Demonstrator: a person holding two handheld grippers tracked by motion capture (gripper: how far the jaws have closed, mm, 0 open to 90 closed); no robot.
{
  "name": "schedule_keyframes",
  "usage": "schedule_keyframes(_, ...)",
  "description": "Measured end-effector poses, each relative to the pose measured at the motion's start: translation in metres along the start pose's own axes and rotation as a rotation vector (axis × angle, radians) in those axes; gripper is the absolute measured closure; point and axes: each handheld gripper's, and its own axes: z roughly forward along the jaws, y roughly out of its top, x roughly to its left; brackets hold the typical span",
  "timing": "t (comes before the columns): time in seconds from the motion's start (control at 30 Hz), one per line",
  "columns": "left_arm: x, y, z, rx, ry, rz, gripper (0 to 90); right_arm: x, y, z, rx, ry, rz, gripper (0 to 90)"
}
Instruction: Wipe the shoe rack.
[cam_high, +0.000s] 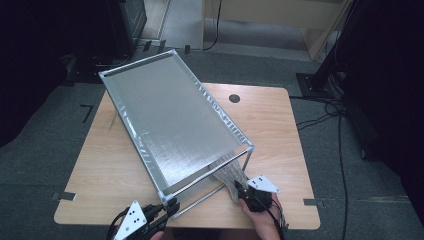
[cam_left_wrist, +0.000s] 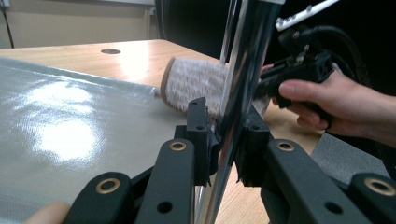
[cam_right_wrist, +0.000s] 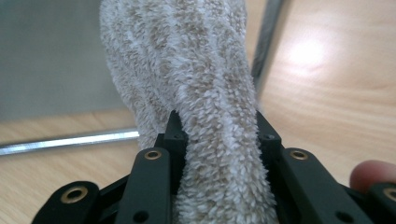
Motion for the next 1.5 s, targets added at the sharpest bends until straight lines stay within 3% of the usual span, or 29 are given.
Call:
schedule_keyframes(0.2,0.000,0.000,0.001,-0.001,-0.001,-0.003,78.7,-0.005,0.021,-0.025,-0.103,-0.002,0.057,67.9)
schedule_keyframes(0.4,0.000,0.000,0.000,0.001,0.001,0.000,78.8,0.002,0.043,-0.058,-0.236,-0.011,0.047,67.9)
schedule_keyframes(0.47,0.000,0.000,0.001,0.000,0.001,-0.001,78.7,0.002,0.048,-0.064,-0.249,-0.017,0.040,67.8)
schedule_keyframes(0.6,0.000,0.000,0.001,0.001,0.002,0.000,78.8,-0.005,0.042,-0.057,-0.209,-0.009,0.060,67.7)
schedule_keyframes(0.93,0.000,0.000,0.001,0.006,-0.002,0.005,79.0,-0.008,0.005,-0.006,0.034,-0.021,0.054,67.3)
schedule_keyframes(1.07,0.000,0.000,0.001,0.005,-0.001,0.005,79.0,-0.007,0.003,-0.003,0.045,-0.015,0.059,66.9)
schedule_keyframes(1.23,0.000,0.000,0.001,0.005,-0.003,0.004,78.9,-0.010,0.012,-0.017,-0.011,-0.020,0.061,66.7)
schedule_keyframes(1.43,0.000,0.001,0.001,0.006,-0.002,0.004,79.0,-0.001,0.038,-0.057,-0.227,-0.050,0.013,66.8)
schedule_keyframes(1.5,0.000,0.001,0.001,0.007,-0.001,0.003,78.9,0.000,0.044,-0.067,-0.272,-0.053,0.014,66.7)
